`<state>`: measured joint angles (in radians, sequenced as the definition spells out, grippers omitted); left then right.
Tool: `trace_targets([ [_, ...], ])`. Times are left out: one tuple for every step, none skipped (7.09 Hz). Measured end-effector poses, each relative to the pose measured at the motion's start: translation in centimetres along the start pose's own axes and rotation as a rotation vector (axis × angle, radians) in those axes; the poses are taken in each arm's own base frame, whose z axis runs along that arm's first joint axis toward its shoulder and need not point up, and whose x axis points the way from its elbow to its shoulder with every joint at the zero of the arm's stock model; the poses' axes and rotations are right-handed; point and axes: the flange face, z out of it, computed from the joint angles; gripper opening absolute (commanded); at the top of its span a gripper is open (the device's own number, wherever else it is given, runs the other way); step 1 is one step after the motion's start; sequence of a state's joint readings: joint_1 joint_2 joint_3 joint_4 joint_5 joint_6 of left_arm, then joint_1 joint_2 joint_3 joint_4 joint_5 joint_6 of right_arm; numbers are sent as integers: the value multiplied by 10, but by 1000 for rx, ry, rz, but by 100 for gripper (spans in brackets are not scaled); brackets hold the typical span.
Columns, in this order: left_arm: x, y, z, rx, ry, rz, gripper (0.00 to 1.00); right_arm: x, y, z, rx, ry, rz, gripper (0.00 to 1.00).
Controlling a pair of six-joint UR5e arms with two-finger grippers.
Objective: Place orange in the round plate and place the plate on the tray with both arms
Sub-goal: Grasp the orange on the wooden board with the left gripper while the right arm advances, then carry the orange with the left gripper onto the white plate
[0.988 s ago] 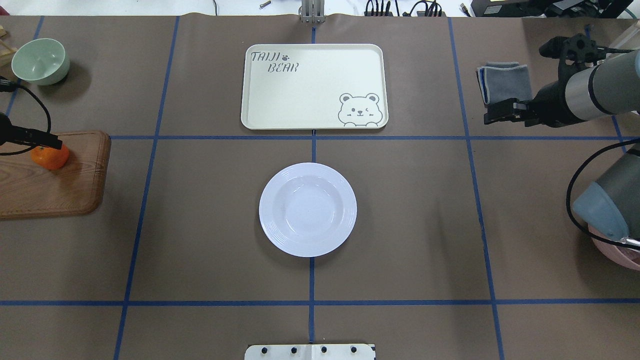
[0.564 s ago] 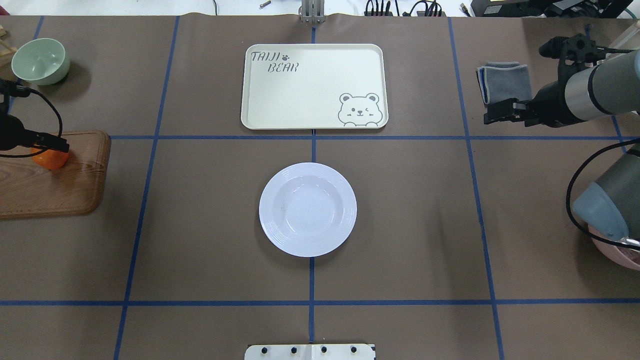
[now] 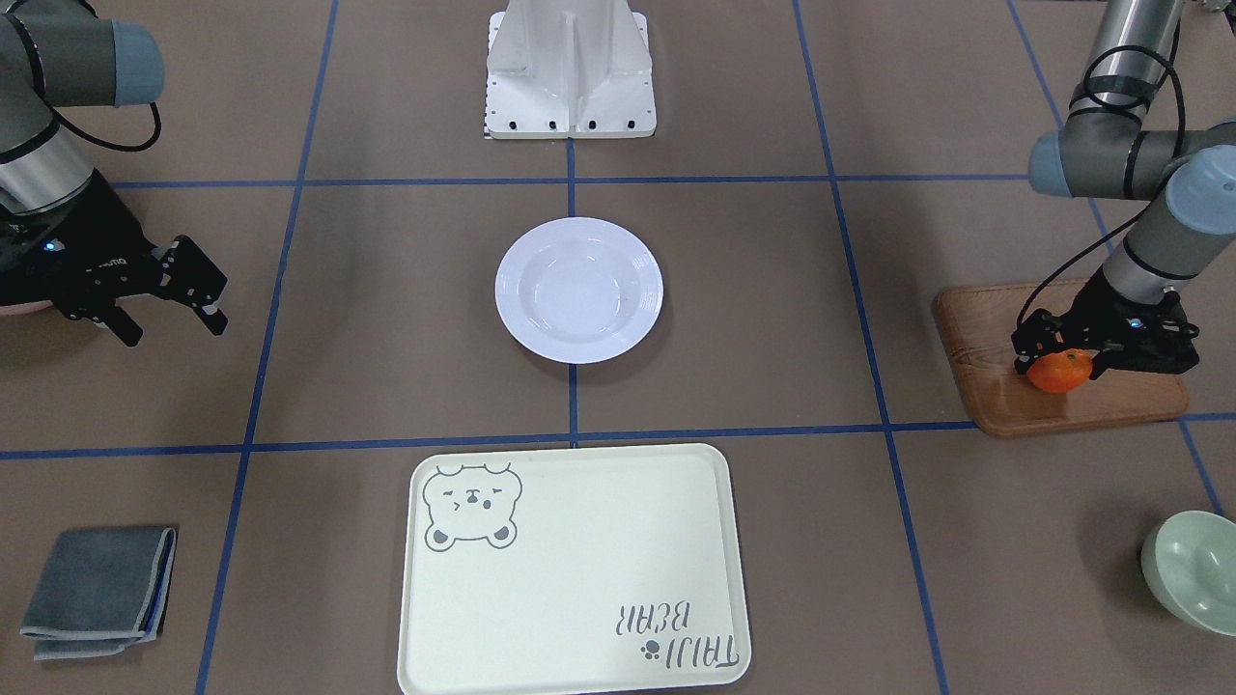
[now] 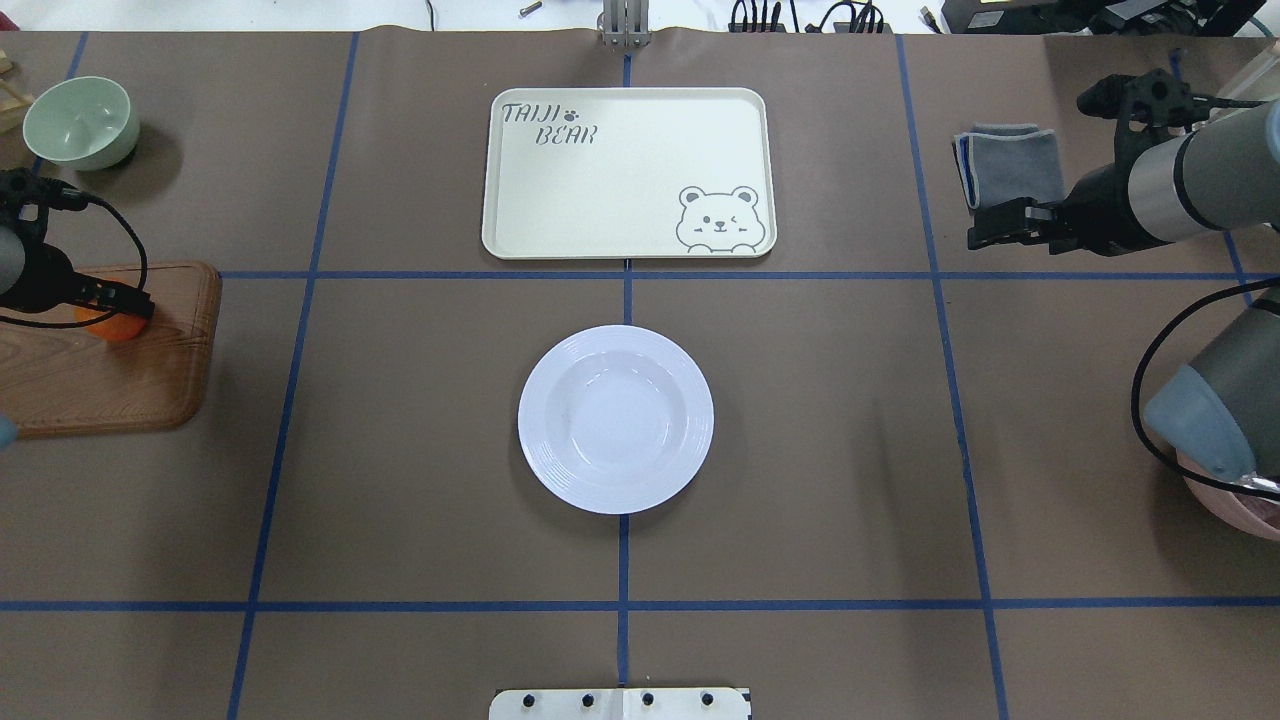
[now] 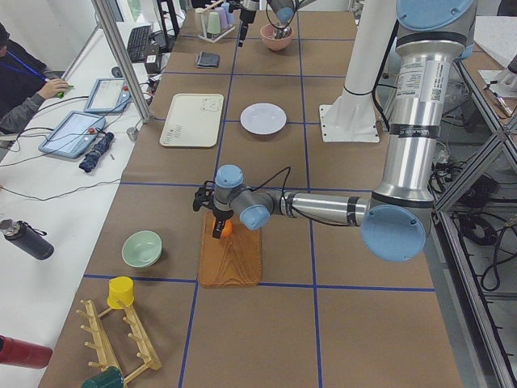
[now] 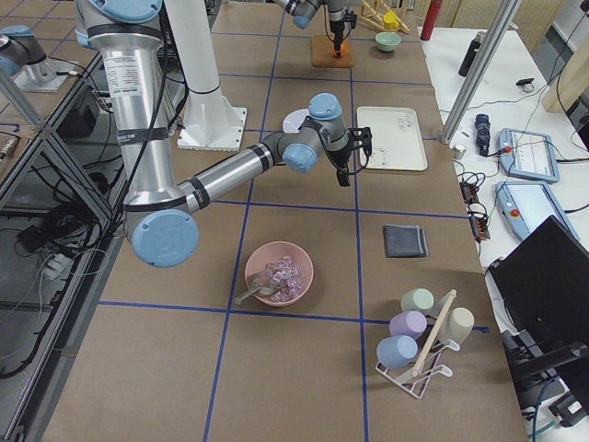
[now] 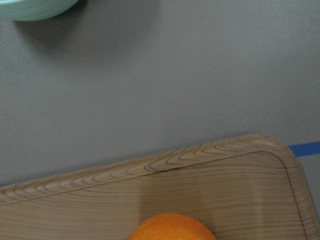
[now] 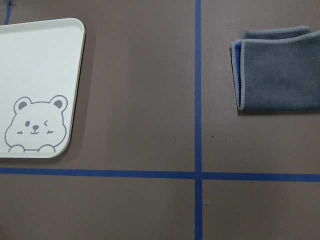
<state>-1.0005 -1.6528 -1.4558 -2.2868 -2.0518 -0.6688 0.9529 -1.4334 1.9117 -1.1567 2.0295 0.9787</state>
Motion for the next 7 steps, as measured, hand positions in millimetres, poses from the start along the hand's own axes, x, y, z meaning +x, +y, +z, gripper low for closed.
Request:
trace_targets([
  [2, 0, -2, 3, 7, 6, 0, 0, 0, 0, 0, 0, 0, 100],
  [10, -4, -9, 11, 22, 13, 0, 0, 0, 1, -1, 0, 0, 100],
  [27, -13, -24, 19, 36, 14, 0, -1, 0, 1, 0, -2, -1, 100],
  [51, -28, -45, 20, 37, 3, 0, -1, 0, 1, 1, -6, -2, 100],
  [82, -45, -72, 11, 23, -33, 0, -3, 0, 0, 4, -13, 16, 99],
  [120, -64, -103, 4, 2, -94, 0, -6, 1, 0, 14, -37, 72, 99],
  [163, -76, -126, -2, -14, -151, 0, -11, 3, -1, 33, -85, 143, 98],
])
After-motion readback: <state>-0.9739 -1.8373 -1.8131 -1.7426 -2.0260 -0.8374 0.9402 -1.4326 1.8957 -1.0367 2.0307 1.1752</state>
